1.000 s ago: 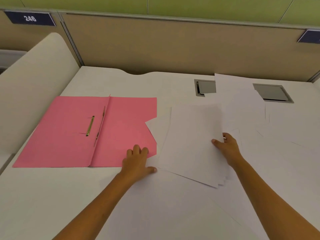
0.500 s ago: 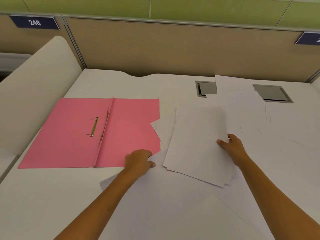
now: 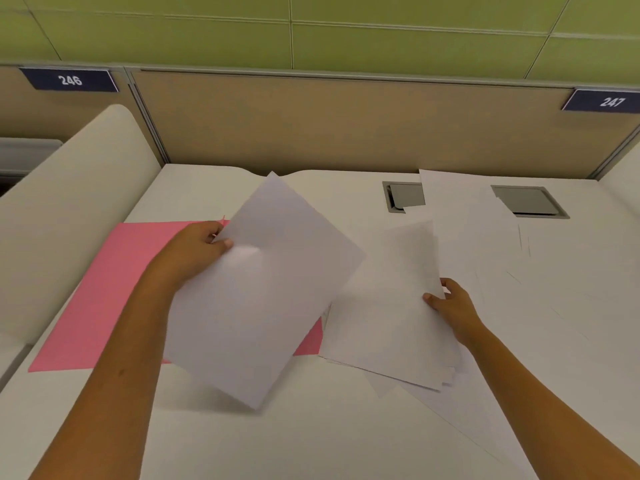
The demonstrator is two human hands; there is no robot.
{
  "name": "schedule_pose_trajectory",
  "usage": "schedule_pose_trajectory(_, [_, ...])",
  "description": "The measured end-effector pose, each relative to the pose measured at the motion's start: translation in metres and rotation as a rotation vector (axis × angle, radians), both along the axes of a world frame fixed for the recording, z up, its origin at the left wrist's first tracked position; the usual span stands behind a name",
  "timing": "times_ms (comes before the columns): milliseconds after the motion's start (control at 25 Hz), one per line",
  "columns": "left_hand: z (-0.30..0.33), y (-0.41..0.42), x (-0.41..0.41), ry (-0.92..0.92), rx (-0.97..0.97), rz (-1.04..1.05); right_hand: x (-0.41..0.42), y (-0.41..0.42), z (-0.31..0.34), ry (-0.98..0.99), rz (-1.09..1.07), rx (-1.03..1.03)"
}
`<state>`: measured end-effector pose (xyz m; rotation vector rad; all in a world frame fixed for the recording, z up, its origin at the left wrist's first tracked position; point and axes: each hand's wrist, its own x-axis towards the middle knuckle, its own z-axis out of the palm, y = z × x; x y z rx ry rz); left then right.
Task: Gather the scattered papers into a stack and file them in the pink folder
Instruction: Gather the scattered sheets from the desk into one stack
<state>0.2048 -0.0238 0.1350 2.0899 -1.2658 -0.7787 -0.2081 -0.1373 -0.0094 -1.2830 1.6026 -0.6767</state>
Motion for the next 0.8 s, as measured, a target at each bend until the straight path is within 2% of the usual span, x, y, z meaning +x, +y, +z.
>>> schedule_pose_trajectory(120, [-0.015, -0.021, -0.031, 0.123, -0.068, 0.069, 0.011, -0.001, -0.001, -0.047, 0.003, 0.029])
schedule_pose_trajectory(320, [-0.088, -0.061, -0.105, 0.331, 0.007, 0.052, 0.022, 0.001, 0.010, -0.123, -0.036, 0.154])
schedule_pose_trajectory(400, [-0.105, -0.070, -0.133, 0.359, 0.021, 0.026, 0.020, -0.001, 0.012, -0.209, -0.050, 0.208])
schedule_pose_trajectory(480, [-0.116, -0.074, -0.157, 0.365, 0.052, -0.003, 0.016, -0.005, 0.008, -0.206, -0.017, 0.212])
schedule_pose_trajectory(640, [-0.133, -0.078, -0.172, 0.301, 0.063, 0.049, 0.014, -0.006, -0.004, -0.162, 0.081, 0.140])
schedule_pose_trajectory(800, [-0.139, -0.086, -0.148, -0.030, 0.060, 0.280, -0.010, -0.022, 0.007, -0.202, 0.094, 0.108])
